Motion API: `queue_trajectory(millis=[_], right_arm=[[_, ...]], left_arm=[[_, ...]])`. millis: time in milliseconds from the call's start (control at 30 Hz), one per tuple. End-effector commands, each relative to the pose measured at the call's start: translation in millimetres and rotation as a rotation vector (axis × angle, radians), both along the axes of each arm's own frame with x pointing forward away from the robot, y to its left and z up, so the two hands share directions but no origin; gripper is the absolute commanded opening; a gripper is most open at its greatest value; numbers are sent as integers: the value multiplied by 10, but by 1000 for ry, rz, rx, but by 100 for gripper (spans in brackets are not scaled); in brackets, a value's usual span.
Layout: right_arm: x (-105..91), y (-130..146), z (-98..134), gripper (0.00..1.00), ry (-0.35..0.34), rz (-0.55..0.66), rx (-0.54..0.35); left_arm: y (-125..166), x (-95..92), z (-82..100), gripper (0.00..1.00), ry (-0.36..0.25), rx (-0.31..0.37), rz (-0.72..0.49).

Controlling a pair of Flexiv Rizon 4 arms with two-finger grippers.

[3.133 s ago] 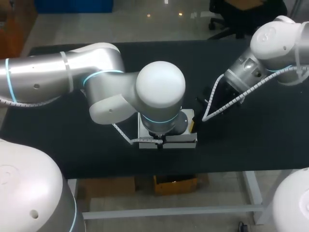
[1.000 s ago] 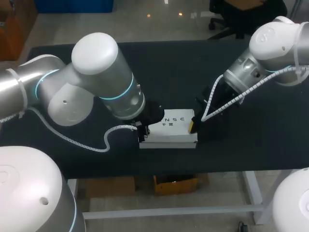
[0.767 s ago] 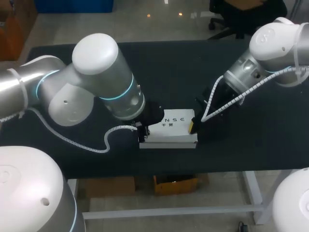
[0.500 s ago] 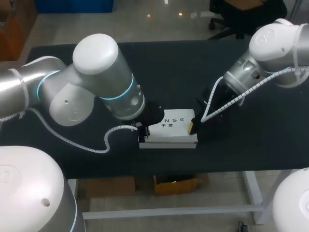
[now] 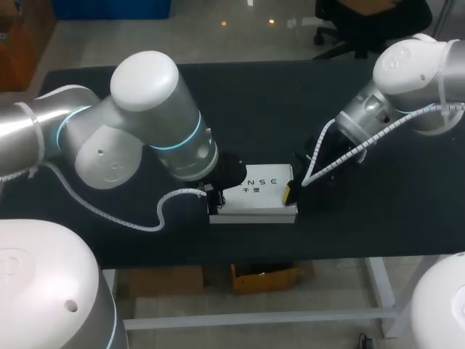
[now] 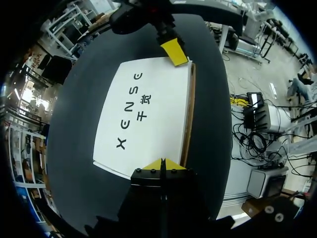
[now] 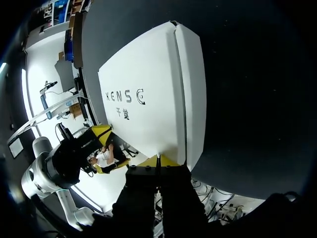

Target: Assemble the packaging by folding the flat box into shape, placing the metal phone stand inside, and closing the box properly

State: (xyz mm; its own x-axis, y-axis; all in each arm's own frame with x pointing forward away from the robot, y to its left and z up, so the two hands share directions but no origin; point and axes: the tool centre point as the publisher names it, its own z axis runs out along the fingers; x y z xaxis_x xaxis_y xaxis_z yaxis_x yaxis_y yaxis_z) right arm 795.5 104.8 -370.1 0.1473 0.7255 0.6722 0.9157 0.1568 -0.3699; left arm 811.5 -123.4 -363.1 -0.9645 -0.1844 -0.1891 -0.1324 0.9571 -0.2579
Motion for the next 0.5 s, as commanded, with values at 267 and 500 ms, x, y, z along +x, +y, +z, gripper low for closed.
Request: queue_trajectory(millis=[267,500], right_arm=[[12,1,-137,0,14,-2,-1],[15,-24,-219,0,31,-14,9]], left_arm=[[-2,-21,-88,0,10,0,7],[4,-26,-78,0,10,0,9]])
